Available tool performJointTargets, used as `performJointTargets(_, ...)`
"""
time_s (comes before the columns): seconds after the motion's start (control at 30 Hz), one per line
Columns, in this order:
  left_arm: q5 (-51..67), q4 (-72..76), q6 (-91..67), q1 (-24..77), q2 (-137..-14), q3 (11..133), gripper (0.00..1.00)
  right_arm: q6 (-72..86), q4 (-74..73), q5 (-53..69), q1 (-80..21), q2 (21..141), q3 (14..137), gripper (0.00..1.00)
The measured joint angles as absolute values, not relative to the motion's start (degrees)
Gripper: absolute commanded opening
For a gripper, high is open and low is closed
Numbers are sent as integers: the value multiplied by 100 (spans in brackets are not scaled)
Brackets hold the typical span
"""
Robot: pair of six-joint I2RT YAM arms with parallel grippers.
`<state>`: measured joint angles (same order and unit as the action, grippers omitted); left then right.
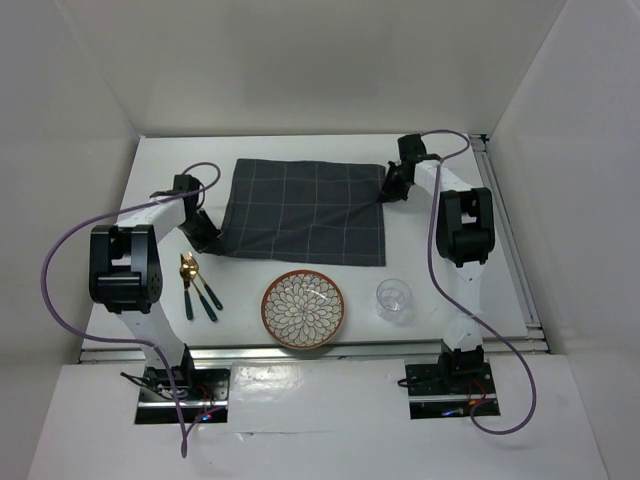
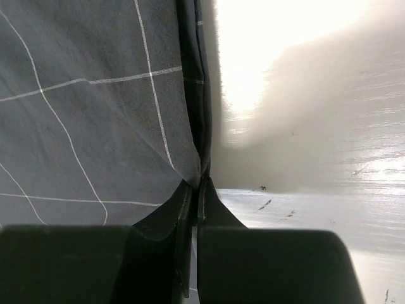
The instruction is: Set the dinner table for one person
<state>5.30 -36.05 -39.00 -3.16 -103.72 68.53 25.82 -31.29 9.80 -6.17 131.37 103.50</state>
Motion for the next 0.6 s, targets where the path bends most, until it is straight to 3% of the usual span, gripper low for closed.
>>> performJointTargets(0.3,351,-3577,-3898,-30,-10315,6630,0,2541,-3144,819,-615,12960,10088,3)
performJointTargets(0.37,263,-3594,-3900,54,-10217,6622,2,2495,-3203,773,-609,12936,10088,17)
performJointTargets(0.47,156,-3614,-3898,141,-10049,6619,17,2392,-3312,742,-582,12886,10088,33)
performJointTargets(0.5,128,-3621,-3903,158,-10009,6619,20,2364,-3350,722,-574,12864,10088,42)
performJointTargets(0.53,89,-3634,-3900,174,-9974,6619,26,2344,-3398,705,-563,12835,10086,57)
performJointTargets(0.57,45,-3658,-3900,196,-9953,6619,34,2329,-3452,679,-552,12792,10086,66)
performJointTargets(0.6,10,-3680,-3874,213,-9942,6619,35,2296,-3516,644,-539,12742,10088,73)
